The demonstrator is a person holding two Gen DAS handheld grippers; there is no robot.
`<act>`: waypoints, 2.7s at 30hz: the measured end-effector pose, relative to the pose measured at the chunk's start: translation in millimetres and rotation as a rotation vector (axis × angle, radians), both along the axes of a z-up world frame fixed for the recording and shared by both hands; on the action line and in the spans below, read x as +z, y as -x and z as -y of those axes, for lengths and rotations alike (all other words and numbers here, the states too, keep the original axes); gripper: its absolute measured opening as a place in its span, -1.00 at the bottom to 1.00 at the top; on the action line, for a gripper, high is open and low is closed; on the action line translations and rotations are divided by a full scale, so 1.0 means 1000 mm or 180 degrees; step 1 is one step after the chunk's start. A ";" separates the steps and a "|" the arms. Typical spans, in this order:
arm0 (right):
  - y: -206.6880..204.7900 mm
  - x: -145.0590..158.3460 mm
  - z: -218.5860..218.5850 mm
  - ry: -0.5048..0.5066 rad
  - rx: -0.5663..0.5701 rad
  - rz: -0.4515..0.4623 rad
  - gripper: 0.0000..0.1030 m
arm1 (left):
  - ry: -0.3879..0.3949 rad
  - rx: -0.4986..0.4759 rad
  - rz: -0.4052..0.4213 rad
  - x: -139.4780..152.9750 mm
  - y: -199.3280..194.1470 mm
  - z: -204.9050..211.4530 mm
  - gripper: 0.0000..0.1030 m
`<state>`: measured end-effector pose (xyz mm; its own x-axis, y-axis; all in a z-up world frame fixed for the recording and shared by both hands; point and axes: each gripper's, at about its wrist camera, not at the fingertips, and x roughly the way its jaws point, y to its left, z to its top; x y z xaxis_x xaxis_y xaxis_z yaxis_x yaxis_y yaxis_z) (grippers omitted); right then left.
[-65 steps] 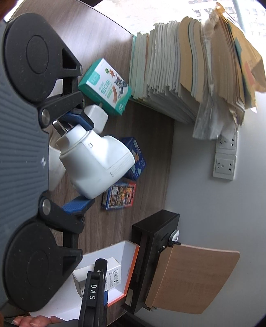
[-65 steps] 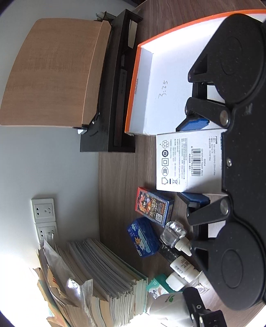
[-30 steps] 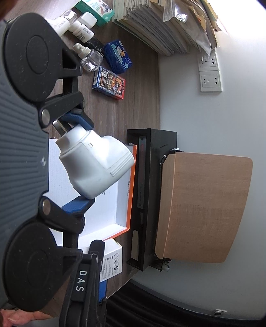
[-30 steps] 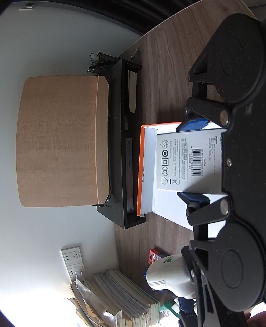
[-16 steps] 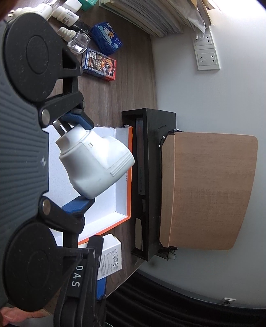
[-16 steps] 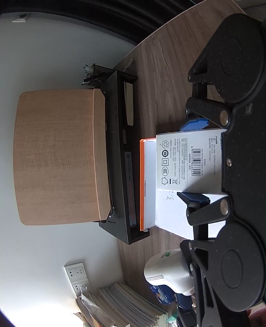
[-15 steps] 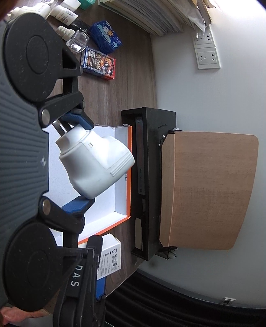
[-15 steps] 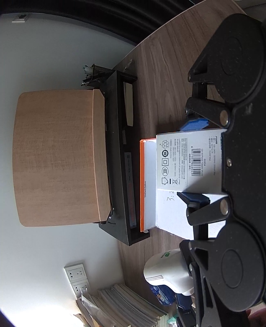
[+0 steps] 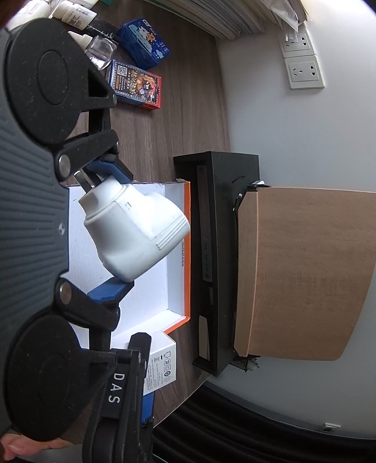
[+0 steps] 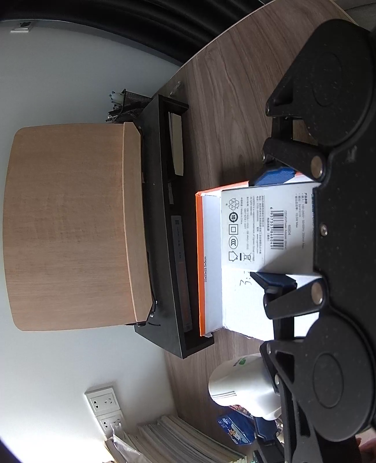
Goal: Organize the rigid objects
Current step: 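Carry the diffuser and the adapter box with both grippers over the open white box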
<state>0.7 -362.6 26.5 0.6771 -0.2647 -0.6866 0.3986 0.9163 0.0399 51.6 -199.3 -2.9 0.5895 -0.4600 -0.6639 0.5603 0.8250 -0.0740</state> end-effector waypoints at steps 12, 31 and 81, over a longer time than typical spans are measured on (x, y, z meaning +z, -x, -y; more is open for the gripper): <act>-0.007 -0.002 0.001 0.0035 -0.0047 -0.0032 0.37 | 0.0014 -0.0035 -0.0018 -0.001 -0.007 0.003 0.40; -0.010 0.001 -0.002 0.0042 -0.0016 -0.0032 0.37 | 0.0019 -0.0019 -0.0035 0.001 -0.010 -0.001 0.40; -0.061 -0.029 0.032 -0.0032 0.0118 -0.0171 0.38 | -0.0059 -0.0023 -0.0196 -0.025 -0.049 0.030 0.40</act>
<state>61.3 -394.3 -2.9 0.6484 -0.2329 -0.7248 0.3660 0.9302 0.0285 100.7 -229.2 -28.3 0.5439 -0.4514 -0.7074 0.5612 0.8224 -0.0933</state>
